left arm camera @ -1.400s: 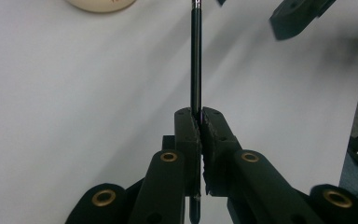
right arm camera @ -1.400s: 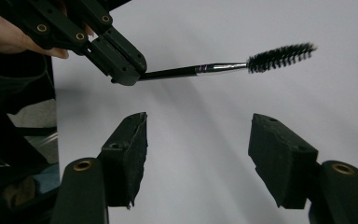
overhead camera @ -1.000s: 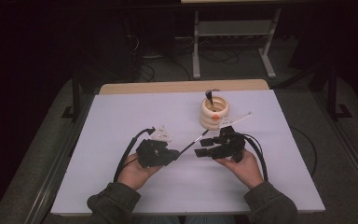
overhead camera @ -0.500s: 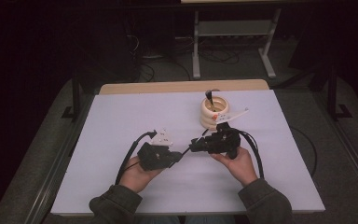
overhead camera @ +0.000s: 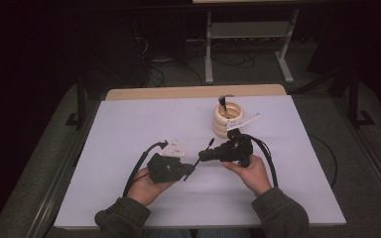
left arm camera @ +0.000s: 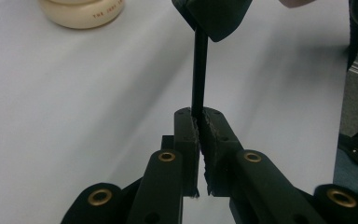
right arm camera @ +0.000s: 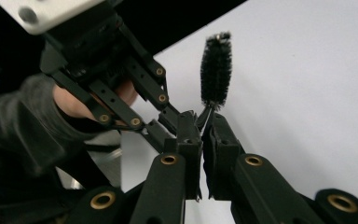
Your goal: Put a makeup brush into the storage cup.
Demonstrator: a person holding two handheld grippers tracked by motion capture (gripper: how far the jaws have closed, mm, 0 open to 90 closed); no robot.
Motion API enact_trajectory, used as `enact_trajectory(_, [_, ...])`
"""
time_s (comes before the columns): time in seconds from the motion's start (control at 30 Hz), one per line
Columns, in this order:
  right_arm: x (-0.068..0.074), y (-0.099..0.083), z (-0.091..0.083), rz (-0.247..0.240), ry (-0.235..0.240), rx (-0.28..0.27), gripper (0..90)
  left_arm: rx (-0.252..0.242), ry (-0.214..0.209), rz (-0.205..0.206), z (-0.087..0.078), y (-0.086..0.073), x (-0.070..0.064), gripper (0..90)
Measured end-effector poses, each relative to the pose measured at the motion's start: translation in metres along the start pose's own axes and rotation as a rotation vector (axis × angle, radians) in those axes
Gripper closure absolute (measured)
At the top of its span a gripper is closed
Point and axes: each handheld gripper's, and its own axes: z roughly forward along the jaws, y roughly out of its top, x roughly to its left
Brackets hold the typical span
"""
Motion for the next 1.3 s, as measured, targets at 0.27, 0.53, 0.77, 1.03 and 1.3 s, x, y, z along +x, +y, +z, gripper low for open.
enact_trajectory(0.27, [0.008, 0.006, -0.003, -0.058, -0.064, 0.057, 84.6, 0.002, 0.005, -0.010, -0.002, -0.001, 0.000, 73.1])
enact_trajectory(0.53, [0.009, 0.007, -0.006, -0.072, -0.086, 0.090, 84.6, 0.001, 0.015, -0.018, -0.006, -0.005, 0.003, 70.1])
enact_trajectory(0.77, [0.014, 0.013, -0.010, -0.098, -0.119, 0.122, 84.6, -0.007, 0.023, -0.051, -0.008, -0.011, 0.003, 66.0])
enact_trajectory(1.03, [0.015, 0.017, -0.018, -0.103, -0.146, 0.129, 84.6, -0.011, 0.036, -0.057, -0.012, -0.017, 0.003, 64.0])
enact_trajectory(1.3, [0.015, 0.021, -0.023, -0.105, -0.160, 0.133, 84.6, -0.013, 0.042, -0.060, -0.016, -0.023, 0.006, 61.4])
